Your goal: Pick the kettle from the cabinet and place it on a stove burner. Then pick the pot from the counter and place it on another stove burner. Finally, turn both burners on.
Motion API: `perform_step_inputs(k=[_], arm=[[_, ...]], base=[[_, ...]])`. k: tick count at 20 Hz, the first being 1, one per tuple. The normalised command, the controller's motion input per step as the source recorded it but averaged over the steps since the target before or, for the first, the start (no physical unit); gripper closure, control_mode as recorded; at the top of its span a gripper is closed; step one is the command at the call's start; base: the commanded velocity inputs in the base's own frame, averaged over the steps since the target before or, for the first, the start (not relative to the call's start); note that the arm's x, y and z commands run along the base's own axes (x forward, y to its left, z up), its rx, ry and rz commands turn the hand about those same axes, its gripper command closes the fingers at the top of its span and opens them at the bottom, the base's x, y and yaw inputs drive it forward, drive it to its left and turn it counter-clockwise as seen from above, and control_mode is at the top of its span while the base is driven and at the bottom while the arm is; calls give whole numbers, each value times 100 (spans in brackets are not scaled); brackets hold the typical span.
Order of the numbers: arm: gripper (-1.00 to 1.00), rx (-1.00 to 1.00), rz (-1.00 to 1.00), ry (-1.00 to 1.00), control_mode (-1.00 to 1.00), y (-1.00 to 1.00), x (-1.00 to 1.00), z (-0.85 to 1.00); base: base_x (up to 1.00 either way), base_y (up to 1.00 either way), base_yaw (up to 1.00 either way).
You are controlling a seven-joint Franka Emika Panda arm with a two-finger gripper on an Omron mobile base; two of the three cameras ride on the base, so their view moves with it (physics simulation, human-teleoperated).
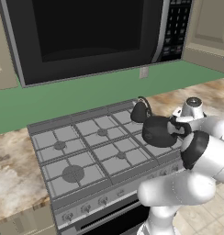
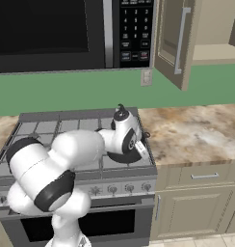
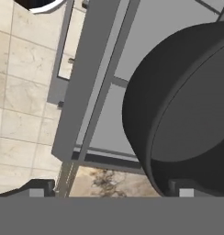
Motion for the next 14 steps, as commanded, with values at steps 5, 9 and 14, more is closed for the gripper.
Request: perform_step_inputs(k=[5,9,14], arm=[[-100,0,-3,0,-100,0,-35,34],[-100,0,-2,-1,-100,0,-32,34],[-100,0,-2,-6,-100,0,-38,31]], base=[[0,0,0],[0,0,0],[0,0,0]])
